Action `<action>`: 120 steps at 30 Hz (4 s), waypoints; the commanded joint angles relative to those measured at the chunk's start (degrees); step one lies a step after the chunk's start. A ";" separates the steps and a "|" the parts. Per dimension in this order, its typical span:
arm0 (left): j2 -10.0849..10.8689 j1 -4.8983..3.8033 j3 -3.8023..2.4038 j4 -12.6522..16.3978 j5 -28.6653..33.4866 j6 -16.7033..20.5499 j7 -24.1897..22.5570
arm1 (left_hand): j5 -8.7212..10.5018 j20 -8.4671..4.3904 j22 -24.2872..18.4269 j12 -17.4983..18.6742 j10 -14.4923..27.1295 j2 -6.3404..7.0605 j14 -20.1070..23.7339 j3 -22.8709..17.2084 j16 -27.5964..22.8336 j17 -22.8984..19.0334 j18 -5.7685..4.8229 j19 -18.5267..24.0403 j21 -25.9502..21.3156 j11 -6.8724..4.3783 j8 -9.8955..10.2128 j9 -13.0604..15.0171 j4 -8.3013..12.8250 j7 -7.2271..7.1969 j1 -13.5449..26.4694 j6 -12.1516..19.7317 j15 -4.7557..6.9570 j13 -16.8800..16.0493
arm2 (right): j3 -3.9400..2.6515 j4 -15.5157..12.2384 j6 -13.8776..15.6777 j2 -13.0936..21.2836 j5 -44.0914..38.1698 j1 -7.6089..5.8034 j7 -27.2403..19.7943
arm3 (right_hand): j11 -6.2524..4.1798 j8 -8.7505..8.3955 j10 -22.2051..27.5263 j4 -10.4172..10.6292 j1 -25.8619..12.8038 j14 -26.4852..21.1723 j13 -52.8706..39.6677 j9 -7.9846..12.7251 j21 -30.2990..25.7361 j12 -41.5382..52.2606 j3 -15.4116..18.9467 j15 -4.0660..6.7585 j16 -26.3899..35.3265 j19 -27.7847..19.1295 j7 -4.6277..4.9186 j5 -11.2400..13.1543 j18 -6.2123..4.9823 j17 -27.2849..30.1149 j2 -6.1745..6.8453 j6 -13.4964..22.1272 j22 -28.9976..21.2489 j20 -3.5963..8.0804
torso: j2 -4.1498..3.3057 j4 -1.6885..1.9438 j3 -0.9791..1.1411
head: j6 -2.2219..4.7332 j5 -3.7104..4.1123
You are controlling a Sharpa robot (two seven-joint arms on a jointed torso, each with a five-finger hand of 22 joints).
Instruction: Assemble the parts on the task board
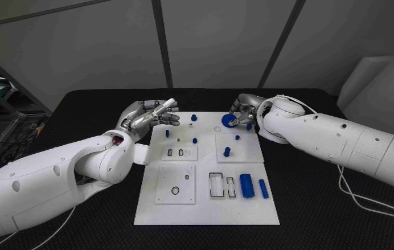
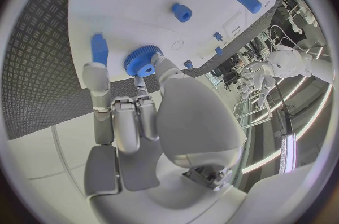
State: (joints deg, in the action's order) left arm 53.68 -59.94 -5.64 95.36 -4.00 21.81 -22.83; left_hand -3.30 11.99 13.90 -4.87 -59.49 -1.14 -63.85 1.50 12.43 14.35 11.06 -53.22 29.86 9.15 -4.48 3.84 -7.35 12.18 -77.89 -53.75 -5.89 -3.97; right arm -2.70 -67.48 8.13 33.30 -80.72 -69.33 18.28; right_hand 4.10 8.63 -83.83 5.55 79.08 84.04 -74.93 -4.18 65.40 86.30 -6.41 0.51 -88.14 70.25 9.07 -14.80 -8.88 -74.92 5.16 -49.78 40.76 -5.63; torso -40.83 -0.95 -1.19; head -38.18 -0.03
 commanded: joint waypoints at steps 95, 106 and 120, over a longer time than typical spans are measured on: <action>0.33 -0.38 -0.09 -1.45 1.05 0.04 -0.25 | 0.08 0.02 0.24 0.56 -0.06 -0.32 0.01 0.37 -0.49 0.40 -0.74 0.68 0.48 0.29 0.42 -0.04 0.24 0.35 0.25 -0.06 -0.30 -0.01 | 3.17 1.35 0.82 -13.61 -8.08 0.05 -1.49 | 0.73 -1.80 -1.79 -0.55 -6.62 4.67 -8.24 0.19 1.12 -2.05 -5.58 -0.88 0.13 -0.82 0.87 1.85 0.61 -9.17 -0.11 0.38 0.49 -0.66 | -0.03 0.07 0.03 | -0.66 -1.75; 0.38 -0.38 -0.09 -1.41 1.05 0.31 -0.28 | 0.09 0.08 0.34 0.81 0.30 -0.43 -0.02 0.49 -0.61 0.62 -0.75 0.82 0.67 0.50 0.65 -0.09 0.29 0.66 0.28 0.32 -0.41 0.04 | 3.17 1.95 1.90 -13.38 -7.10 0.05 -0.83 | 1.08 -2.16 -1.80 6.70 -14.28 4.71 -8.31 0.27 1.27 -2.02 -3.87 -1.20 0.06 -0.91 1.21 1.50 0.61 -9.35 -1.76 1.58 0.52 -0.96 | -0.02 0.11 0.03 | -0.72 -1.77; 0.49 -0.37 -0.09 -1.45 1.05 0.28 -0.33 | 0.09 0.09 0.36 0.85 0.36 -0.46 -0.02 0.51 -0.63 0.66 -0.76 0.85 0.70 0.53 0.68 -0.10 0.30 0.68 0.29 0.39 -0.44 0.05 | 3.17 -0.31 9.49 -11.42 -6.91 0.06 -2.20 | 0.72 -1.26 -2.37 4.24 -10.01 4.86 -9.11 0.05 1.97 -1.39 -5.85 -0.93 -0.20 -0.36 0.81 -0.13 0.74 -10.05 -1.53 0.15 1.48 -0.78 | -0.01 0.12 0.02 | -0.74 -1.66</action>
State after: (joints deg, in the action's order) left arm 54.15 -60.21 -5.67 93.83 -2.92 22.20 -22.83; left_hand -3.30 11.99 14.20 -4.20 -59.29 -1.14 -63.85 1.66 12.20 14.95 11.05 -52.80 30.30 9.35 -4.04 3.79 -7.19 12.49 -77.90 -53.43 -5.89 -3.97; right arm 0.50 -67.20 12.15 21.43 -87.84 -69.16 16.96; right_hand 4.82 7.15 -84.14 10.11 68.68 84.04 -74.92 -4.04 67.00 84.57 -12.16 -0.31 -88.14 69.42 9.82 -14.61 -8.90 -74.92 3.70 -49.22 42.18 -6.45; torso -40.84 -0.87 -1.15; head -38.97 -1.80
